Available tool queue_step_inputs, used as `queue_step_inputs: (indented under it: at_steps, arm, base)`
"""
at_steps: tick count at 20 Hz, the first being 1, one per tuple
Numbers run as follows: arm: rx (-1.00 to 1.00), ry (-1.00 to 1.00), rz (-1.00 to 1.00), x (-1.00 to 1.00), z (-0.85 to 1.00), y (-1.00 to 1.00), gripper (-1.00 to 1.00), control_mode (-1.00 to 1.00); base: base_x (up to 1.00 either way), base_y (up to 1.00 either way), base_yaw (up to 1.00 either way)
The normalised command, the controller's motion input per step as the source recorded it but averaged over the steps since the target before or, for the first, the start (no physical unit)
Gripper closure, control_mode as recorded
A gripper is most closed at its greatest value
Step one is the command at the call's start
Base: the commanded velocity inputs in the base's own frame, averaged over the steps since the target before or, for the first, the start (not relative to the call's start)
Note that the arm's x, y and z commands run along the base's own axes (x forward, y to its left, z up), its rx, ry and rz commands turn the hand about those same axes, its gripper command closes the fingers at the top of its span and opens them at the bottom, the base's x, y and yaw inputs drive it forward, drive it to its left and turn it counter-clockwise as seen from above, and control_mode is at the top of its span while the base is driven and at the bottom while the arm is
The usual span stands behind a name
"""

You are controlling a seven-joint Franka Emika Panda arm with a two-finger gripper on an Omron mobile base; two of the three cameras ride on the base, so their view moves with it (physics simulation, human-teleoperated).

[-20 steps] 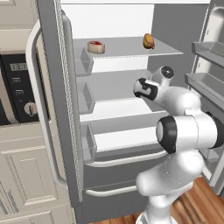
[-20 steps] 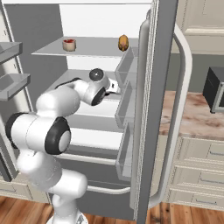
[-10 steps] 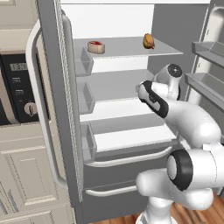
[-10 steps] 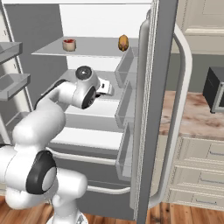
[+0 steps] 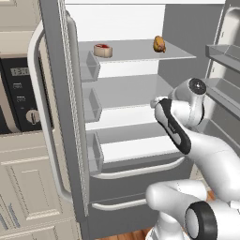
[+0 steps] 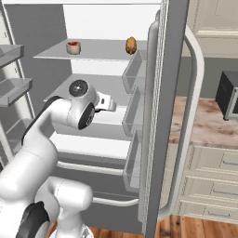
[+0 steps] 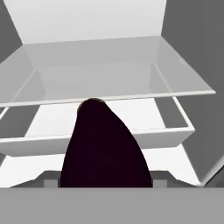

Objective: Gather the eggplant and sweet potato from the fridge and place them on a tray on the dining counter. Then gather the steak and chicken drumstick from the fridge and place them on the other tray.

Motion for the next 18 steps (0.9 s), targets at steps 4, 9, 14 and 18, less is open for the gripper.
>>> queue_step_inputs:
  at_steps: [4,9,14,18]
  arm:
    - [0.00,0.00,0.00,-0.03,0.00,0.00,1.00,-1.00]
    - [0.00,0.00,0.00,0.00,0.00,0.00,1.00,-1.00]
    - [0.00,0.00,0.00,0.00,0.00,0.00,1.00,1.00]
    - [0.00,0.00,0.00,0.00,0.00,0.00,1.00,1.00]
  base:
    - [0.00,0.00,0.00]
    - [0.00,0.00,0.00]
    - [-0.03,0.00,0.00]
    - [-0.72,0.00,0.00]
